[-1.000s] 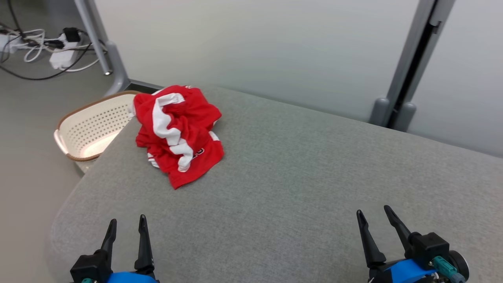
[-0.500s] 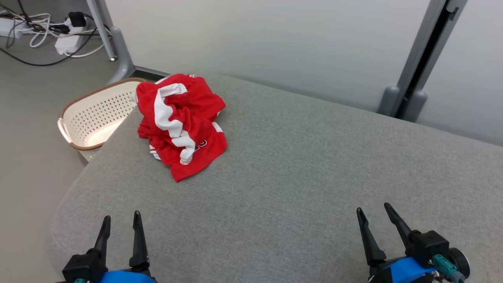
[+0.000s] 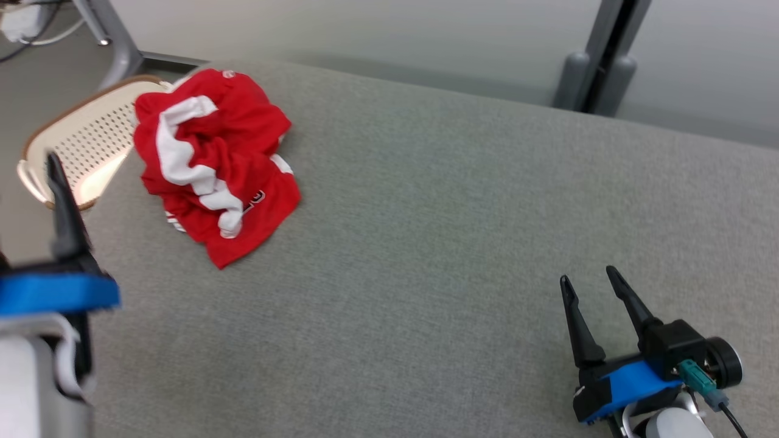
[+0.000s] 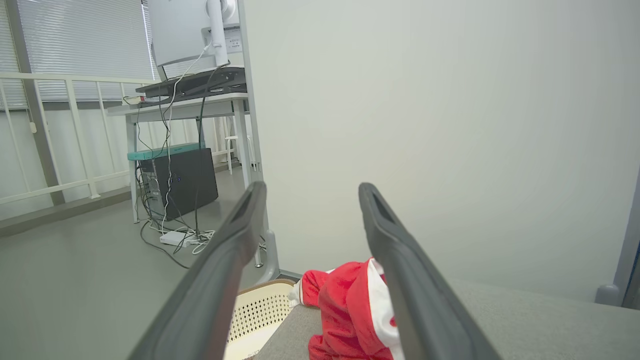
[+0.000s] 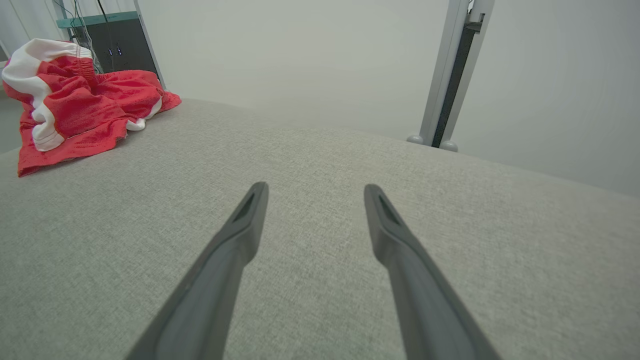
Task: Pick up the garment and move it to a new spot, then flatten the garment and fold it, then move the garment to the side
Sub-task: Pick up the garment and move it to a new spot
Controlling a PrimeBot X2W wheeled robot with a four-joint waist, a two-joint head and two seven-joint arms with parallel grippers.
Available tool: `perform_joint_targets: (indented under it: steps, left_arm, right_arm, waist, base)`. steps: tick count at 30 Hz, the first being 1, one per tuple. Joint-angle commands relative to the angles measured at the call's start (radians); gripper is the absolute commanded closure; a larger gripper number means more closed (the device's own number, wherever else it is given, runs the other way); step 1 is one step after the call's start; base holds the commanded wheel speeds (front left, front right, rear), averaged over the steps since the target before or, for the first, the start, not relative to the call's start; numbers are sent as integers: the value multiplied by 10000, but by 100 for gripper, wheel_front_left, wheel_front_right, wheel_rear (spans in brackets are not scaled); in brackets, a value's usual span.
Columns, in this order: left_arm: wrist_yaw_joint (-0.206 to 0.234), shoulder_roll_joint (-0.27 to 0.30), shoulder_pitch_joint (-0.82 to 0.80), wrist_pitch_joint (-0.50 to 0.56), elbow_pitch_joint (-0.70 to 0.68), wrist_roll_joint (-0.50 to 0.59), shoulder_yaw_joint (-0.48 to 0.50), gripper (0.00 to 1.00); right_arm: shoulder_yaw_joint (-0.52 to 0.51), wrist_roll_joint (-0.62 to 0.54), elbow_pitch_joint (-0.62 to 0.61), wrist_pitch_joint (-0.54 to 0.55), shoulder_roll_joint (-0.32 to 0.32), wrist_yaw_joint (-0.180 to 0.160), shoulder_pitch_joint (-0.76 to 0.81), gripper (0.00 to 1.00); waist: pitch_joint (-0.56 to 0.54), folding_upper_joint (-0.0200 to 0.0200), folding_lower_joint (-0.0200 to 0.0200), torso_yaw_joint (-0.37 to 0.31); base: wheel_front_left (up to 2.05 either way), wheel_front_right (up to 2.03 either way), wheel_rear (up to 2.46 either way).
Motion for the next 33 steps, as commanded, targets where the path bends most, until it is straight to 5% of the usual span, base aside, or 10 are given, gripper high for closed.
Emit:
perform_joint_targets:
  steps: [1,14,22,26,33]
  left_arm:
    - [-84,429,-810,306,37,105,3,0]
    - [-432,2050,-4257,2990,3327,3,-1008,0]
    - [-239,1911,-4662,3912,5248,-235,-1079,2]
    - [-197,1863,-4750,3695,5615,-297,-1135,100]
    - [-347,1758,-5048,3053,5712,-595,-1215,100]
  right_arm:
    - [48,-94,-105,-42,-41,1,-213,0]
    - [392,-641,-872,-40,-38,1,-1235,0]
    - [320,-756,-1283,-40,-38,1,-1384,0]
    - [310,-713,-1354,-40,-38,1,-1364,0]
    - [472,-462,-1348,-40,-39,1,-1459,0]
  waist:
    - [230,0,-1,-130]
    - [1833,0,-1,-1222]
    - [2352,0,-1,-1471]
    - [2423,0,-1,-1457]
    - [2075,0,-1,-1513]
  base:
    - [0,0,0]
    - [0,0,0]
    - [0,0,0]
    - [0,0,0]
    - [0,0,0]
